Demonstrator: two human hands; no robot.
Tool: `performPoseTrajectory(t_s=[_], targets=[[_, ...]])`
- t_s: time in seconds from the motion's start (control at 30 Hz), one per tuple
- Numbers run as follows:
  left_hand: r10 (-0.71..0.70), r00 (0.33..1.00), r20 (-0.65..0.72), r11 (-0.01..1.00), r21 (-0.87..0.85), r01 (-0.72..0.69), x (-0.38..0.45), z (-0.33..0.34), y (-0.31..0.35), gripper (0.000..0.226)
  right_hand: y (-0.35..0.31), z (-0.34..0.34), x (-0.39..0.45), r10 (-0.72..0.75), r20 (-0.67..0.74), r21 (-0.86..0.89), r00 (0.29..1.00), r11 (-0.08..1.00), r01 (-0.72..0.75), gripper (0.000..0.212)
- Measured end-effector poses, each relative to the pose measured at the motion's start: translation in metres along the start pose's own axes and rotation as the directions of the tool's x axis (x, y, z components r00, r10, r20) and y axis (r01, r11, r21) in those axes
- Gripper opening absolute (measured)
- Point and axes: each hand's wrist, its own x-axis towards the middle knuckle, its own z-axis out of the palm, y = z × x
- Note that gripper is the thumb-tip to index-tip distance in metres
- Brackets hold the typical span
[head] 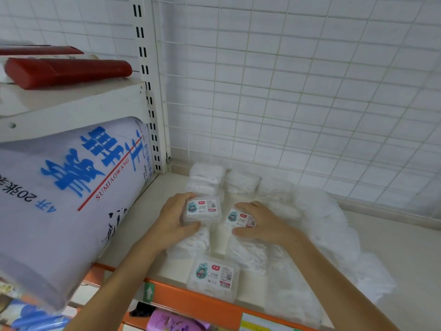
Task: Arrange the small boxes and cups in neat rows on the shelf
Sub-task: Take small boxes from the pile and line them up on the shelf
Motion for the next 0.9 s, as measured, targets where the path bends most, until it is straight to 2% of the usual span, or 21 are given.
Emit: performPoseTrajectory(t_s=[0.23,0.43,0.57,0.67,0.77,0.9], targets=[[-0.027,0.999,0.032,0.999,-0.024,0.027,-0.001,-0.001,-0.002,0.066,0.003,-0.001,0.002,0.032,0.009,-0.008,0.999,0.999,-0.032,0.071],[-0.010,1.000,0.009,1.000,-0.026,0.011,-0.001,-0.001,0.003,0.073,0.004,-0.003,0.006,0.096,0.022,0.010,0.995,0.995,-0.096,0.070],[-0.007,1.000,-0.005,1.000,0.012,0.007,-0.002,-0.001,0.004,0.063,-0.004,-0.006,0.004,0.071,0.001,-0.081,0.997,0.994,-0.071,0.063],[0.023,0.998,-0.053,0.996,0.091,-0.018,0.000,-0.001,0.005,0.071,-0.015,-0.009,-0.001,0.007,-0.069,-0.241,0.998,0.970,-0.024,0.067],[0.081,0.990,-0.118,0.983,0.172,-0.060,0.002,-0.001,0.004,0.070,-0.024,-0.015,-0.009,-0.092,-0.188,-0.350,0.978,0.937,0.020,0.071],[0.146,0.983,-0.115,0.987,0.081,-0.137,0.002,-0.005,0.018,0.068,-0.029,-0.028,-0.038,-0.165,-0.337,-0.362,0.927,0.932,0.034,0.068]])
